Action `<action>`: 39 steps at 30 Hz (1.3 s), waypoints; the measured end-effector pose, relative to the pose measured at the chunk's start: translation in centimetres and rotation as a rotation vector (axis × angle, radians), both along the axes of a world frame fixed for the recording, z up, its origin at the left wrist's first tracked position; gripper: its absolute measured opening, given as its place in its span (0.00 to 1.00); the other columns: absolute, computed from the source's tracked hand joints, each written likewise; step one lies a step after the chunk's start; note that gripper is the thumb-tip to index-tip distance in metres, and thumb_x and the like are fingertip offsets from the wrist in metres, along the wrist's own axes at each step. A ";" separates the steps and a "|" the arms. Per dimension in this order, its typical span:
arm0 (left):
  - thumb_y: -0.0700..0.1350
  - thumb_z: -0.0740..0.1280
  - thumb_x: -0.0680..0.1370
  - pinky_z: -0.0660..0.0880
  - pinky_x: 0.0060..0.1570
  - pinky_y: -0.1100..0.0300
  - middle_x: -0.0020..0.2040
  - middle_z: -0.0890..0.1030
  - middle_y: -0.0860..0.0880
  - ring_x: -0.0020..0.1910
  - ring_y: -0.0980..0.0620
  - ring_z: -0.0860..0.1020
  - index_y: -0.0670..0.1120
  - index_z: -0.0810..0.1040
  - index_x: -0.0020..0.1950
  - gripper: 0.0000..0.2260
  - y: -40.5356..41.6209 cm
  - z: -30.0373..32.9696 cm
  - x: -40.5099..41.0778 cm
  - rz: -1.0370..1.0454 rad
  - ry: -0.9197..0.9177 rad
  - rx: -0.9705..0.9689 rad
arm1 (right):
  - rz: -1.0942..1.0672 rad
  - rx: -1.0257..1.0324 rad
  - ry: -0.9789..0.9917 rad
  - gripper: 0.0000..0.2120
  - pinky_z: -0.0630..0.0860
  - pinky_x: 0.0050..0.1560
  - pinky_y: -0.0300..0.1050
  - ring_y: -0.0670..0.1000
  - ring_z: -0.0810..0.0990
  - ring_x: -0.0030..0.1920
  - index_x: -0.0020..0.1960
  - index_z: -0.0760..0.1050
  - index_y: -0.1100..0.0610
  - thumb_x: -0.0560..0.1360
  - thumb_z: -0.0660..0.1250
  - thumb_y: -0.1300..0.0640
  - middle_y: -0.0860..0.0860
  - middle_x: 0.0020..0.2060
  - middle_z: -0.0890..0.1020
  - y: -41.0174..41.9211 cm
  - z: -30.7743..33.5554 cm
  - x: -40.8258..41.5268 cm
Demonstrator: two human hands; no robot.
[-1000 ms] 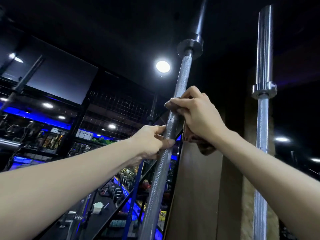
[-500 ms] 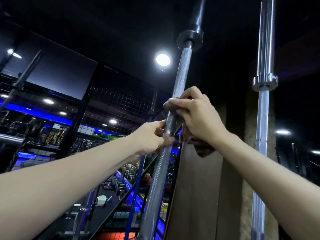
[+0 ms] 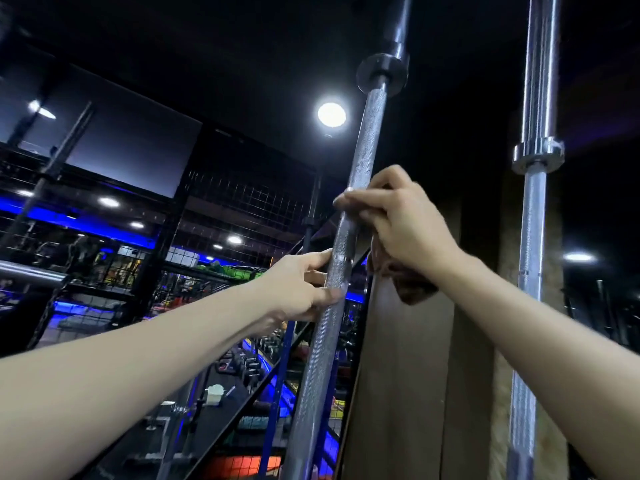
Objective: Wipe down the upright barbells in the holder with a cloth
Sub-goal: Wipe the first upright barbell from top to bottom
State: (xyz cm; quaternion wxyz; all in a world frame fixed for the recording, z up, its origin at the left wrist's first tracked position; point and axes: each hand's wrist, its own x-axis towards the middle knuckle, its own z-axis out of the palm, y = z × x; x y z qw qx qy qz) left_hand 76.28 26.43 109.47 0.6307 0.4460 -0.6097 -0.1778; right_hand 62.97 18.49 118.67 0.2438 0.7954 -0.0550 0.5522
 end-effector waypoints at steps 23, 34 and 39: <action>0.34 0.66 0.76 0.77 0.57 0.48 0.51 0.79 0.44 0.51 0.47 0.78 0.53 0.63 0.75 0.30 -0.1 0.0 -0.2 0.051 -0.037 0.007 | 0.016 -0.032 -0.101 0.13 0.76 0.46 0.57 0.59 0.71 0.51 0.59 0.79 0.46 0.77 0.64 0.57 0.52 0.51 0.72 0.2 -2.0 1.1; 0.34 0.66 0.77 0.77 0.57 0.48 0.51 0.78 0.45 0.51 0.47 0.79 0.52 0.62 0.75 0.30 -0.1 0.1 -0.5 0.077 -0.043 0.015 | 0.012 0.065 -0.144 0.11 0.76 0.48 0.54 0.57 0.72 0.54 0.58 0.80 0.42 0.78 0.64 0.53 0.49 0.52 0.72 0.2 1.8 1.3; 0.34 0.66 0.77 0.77 0.56 0.48 0.50 0.78 0.45 0.50 0.47 0.79 0.52 0.63 0.75 0.30 -0.1 0.0 -0.4 0.068 -0.035 0.005 | 0.014 0.007 -0.094 0.14 0.75 0.47 0.53 0.57 0.70 0.52 0.59 0.80 0.45 0.77 0.65 0.58 0.52 0.53 0.73 -0.1 -2.5 1.1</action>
